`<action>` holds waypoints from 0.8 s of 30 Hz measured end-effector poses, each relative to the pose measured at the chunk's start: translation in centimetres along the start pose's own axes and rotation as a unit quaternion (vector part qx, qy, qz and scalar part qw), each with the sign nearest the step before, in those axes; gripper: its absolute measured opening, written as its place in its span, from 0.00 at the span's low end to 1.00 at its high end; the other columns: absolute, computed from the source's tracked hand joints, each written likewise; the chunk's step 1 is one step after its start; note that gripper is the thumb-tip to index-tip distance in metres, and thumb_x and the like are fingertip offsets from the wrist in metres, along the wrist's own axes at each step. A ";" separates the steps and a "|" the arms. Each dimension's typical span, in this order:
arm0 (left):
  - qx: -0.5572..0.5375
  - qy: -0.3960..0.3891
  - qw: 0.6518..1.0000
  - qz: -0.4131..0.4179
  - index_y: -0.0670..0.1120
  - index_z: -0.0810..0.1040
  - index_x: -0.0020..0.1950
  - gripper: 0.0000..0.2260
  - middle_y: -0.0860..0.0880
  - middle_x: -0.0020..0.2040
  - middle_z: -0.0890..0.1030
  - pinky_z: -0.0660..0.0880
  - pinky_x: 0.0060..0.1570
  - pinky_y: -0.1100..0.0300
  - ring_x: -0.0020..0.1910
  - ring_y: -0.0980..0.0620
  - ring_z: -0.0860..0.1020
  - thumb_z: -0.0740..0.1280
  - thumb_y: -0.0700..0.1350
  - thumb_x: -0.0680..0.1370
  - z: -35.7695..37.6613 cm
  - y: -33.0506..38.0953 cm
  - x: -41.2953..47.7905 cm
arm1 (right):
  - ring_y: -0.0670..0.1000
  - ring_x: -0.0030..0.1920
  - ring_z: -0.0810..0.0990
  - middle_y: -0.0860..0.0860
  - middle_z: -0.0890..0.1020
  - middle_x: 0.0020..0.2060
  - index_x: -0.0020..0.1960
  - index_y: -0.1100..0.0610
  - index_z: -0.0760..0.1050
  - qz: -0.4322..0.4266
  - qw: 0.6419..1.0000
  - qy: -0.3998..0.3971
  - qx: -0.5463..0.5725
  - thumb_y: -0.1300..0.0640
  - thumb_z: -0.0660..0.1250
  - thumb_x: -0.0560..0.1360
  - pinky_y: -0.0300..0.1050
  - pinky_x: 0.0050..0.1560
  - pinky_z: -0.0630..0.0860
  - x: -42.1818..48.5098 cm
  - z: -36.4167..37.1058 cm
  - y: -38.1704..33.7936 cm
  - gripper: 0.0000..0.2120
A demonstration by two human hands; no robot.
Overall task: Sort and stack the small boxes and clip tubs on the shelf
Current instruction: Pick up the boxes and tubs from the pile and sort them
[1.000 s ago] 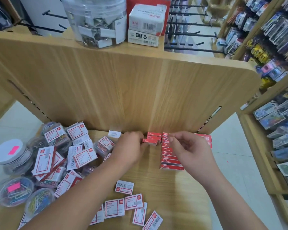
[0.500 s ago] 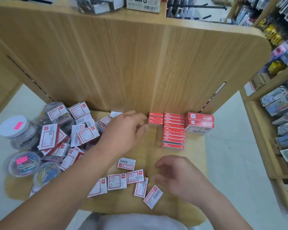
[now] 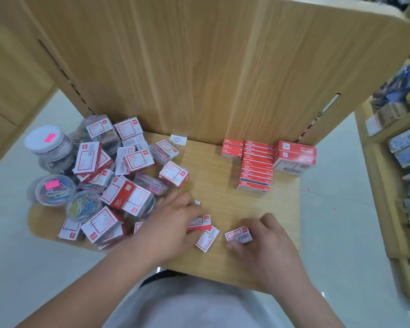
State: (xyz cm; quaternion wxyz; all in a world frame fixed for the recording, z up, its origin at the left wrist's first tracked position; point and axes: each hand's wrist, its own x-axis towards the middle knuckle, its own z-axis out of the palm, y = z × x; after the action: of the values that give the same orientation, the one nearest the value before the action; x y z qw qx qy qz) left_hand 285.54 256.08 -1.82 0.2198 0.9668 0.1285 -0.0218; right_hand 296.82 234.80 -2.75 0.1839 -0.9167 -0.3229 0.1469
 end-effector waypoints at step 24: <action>-0.507 0.119 0.828 -0.209 0.53 0.80 0.62 0.18 0.47 0.49 0.84 0.80 0.48 0.57 0.46 0.45 0.83 0.74 0.36 0.77 -4.6 4.6 1.2 | 0.62 0.42 0.83 0.55 0.85 0.41 0.54 0.46 0.84 0.103 0.873 0.032 0.476 0.65 0.69 0.78 0.50 0.39 0.84 1.3 -7.7 -5.5 0.15</action>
State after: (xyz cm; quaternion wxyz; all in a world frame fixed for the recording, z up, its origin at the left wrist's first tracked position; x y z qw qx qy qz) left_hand 287.79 254.36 4.16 0.6523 0.6644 0.3458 0.1162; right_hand 297.81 237.75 6.29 0.5919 -0.7506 -0.1115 0.2717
